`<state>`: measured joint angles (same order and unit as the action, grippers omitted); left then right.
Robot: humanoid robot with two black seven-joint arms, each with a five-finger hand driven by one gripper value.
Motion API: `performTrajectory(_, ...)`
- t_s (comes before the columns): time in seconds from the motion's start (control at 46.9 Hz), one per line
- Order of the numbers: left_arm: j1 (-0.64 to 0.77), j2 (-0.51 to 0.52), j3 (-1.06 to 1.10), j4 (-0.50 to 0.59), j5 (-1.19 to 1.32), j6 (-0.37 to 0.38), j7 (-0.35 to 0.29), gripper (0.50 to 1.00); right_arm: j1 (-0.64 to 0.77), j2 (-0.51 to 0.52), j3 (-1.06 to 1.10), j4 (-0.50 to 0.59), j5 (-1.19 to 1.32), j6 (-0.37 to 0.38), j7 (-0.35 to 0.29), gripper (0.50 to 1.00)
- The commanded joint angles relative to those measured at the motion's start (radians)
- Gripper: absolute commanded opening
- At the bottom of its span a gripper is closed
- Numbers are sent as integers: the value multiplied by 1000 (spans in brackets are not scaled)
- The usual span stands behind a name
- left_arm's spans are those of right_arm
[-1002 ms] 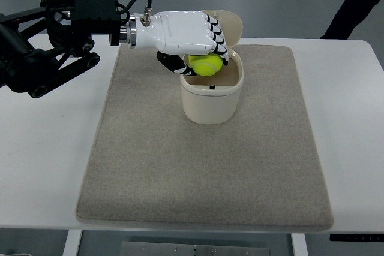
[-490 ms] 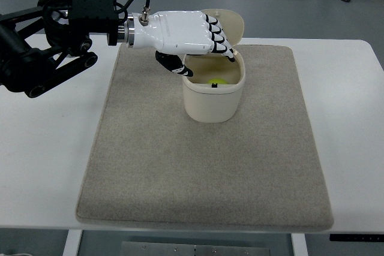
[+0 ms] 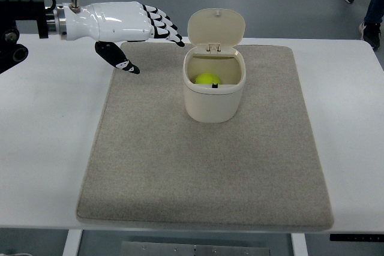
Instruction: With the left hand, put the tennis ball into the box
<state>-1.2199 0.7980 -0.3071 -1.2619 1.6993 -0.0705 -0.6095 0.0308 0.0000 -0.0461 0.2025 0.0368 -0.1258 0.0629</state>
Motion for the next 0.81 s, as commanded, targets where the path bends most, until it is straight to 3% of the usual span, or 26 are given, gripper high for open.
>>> performTrajectory(0.0,19,10,0,42,-120,0,0,988,0,0,0,0,0,0,0,901)
performTrajectory(0.661,203,-6,-3,246,-1003,1,4,990,0,0,0,0,0,0,0,901)
performTrajectory(0.789,218,-36,-4,280,-1093,-38,8,992,0,0,0,0,0,0,0,901)
